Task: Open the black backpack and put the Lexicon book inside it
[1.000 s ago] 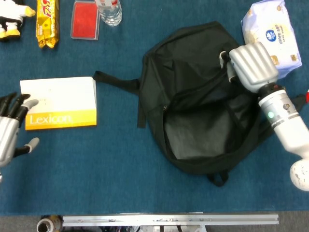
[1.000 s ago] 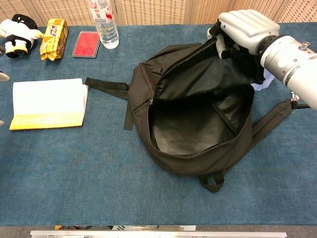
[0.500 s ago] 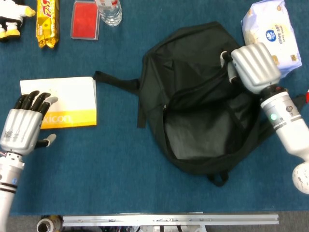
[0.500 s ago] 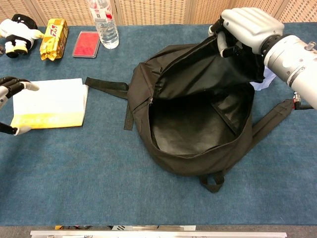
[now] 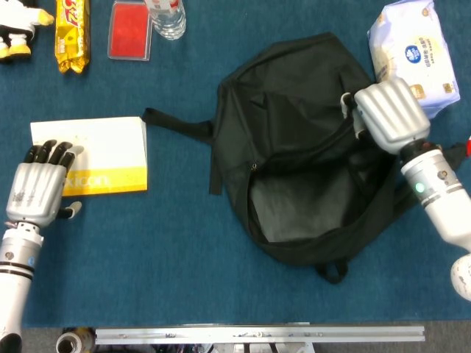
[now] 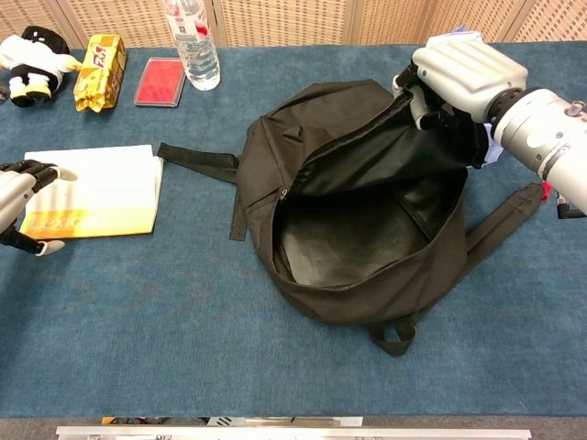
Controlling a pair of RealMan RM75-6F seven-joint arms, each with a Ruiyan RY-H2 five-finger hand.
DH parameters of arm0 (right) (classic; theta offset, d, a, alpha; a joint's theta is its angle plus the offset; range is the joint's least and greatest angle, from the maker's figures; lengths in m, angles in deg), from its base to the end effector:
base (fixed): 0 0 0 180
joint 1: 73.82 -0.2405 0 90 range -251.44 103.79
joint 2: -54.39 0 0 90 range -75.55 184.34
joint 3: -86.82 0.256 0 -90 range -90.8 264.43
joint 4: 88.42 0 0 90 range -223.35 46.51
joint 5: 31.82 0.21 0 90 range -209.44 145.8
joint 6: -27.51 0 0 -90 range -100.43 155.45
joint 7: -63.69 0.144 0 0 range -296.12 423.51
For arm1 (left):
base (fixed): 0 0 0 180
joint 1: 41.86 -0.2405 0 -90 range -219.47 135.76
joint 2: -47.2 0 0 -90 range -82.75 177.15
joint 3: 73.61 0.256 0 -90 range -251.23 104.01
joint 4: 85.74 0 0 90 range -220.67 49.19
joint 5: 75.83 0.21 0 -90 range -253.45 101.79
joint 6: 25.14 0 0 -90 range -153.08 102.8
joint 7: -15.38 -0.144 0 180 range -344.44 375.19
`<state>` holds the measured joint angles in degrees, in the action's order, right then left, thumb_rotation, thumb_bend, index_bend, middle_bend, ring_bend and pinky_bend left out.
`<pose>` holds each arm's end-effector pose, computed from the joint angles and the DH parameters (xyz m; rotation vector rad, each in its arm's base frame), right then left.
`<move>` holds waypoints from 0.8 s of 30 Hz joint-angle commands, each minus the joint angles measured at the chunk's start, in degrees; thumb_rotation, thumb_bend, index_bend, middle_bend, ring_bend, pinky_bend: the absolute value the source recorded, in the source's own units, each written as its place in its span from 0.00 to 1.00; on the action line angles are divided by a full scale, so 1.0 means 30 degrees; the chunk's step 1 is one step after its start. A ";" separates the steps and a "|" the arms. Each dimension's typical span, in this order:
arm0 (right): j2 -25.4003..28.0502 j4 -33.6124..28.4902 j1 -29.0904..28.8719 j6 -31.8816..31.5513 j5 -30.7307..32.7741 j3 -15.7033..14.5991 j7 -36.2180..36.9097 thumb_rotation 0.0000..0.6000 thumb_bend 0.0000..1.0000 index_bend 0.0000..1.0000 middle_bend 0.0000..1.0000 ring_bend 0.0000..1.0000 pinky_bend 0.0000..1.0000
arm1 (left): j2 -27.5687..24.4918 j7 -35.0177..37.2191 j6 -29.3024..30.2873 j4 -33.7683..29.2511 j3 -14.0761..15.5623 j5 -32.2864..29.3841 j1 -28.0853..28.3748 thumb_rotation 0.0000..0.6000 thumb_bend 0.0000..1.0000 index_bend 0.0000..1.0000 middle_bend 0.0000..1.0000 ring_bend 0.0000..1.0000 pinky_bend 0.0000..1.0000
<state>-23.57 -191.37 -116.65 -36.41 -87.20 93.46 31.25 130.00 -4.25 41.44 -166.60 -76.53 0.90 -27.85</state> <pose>-0.1380 -0.3167 0.0334 1.8409 -0.8725 0.8383 -0.3125 0.2239 0.0315 -1.6471 -0.9365 -0.6012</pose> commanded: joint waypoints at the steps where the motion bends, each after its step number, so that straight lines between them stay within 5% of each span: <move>1: -0.0027 -0.0048 0.0030 0.0039 -0.0081 -0.0002 0.0038 1.00 0.89 0.73 0.67 0.61 0.82 | 0.0095 -0.0275 -0.0392 0.0055 -0.0044 -0.0424 0.0231 1.00 0.14 0.17 0.18 0.12 0.15; 24: 0.0310 -0.0311 0.0385 0.0290 -0.0279 0.0019 0.0196 1.00 0.89 0.73 0.67 0.61 0.82 | 0.0587 -0.0045 -0.2281 0.1225 -0.0373 -0.2324 0.1605 1.00 0.14 0.15 0.18 0.12 0.15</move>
<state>-22.64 -192.31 -115.50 -35.55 -88.04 93.51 31.84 131.86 -4.46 34.67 -162.92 -77.70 -5.96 -23.14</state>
